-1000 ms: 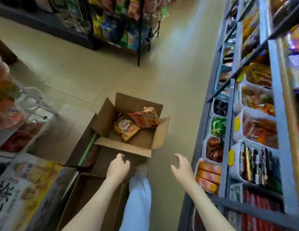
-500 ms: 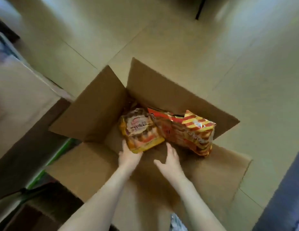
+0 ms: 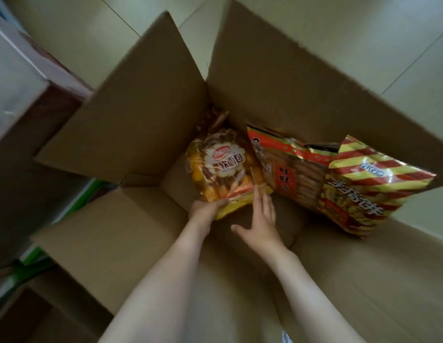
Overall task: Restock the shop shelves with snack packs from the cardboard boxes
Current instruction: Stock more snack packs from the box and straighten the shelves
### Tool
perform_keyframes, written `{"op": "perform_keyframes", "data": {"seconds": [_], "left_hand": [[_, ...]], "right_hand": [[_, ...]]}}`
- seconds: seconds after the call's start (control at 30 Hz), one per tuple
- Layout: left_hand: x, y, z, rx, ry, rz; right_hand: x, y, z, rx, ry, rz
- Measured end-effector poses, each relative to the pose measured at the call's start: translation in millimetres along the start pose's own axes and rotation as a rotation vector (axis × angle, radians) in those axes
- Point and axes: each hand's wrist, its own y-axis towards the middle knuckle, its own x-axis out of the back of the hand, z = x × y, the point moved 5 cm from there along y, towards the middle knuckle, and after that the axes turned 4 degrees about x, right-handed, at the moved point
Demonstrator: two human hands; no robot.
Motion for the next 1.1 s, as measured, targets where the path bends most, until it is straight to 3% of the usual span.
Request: {"op": "perform_keyframes", "data": {"seconds": [0.27,0.4,0.5,0.63,0.77,0.87,1.1], "left_hand": [[47,-114,-13,-0.056,-0.034,-0.061],[93,-216,-16,-0.053,-0.086,0.078],[125,-315,-37,-0.157,-0.091,0.157],[146,-450,-79,-0.311,-0.123,0.422],[142,-586,-112,-0.517,-0.045,0.725],[137,-679,-118,-0.658,0.038,0.887],[115,-856,-60,-0.927,0.414,1.245]], "right_hand": [[45,-98,65,-0.009,0.02,-0.038],[86,-170,112,0.002,0.116,-0.042],[126,-240,150,-0.035,0.32,-0.116],[194,-344,206,-0.017,0.584,-0.287],[264,-457,255,0.149,0.817,-0.414],[305,-549,281,0.281,0.846,-0.497],[338,-769,288,0.426,0.873,-0.915]]}}
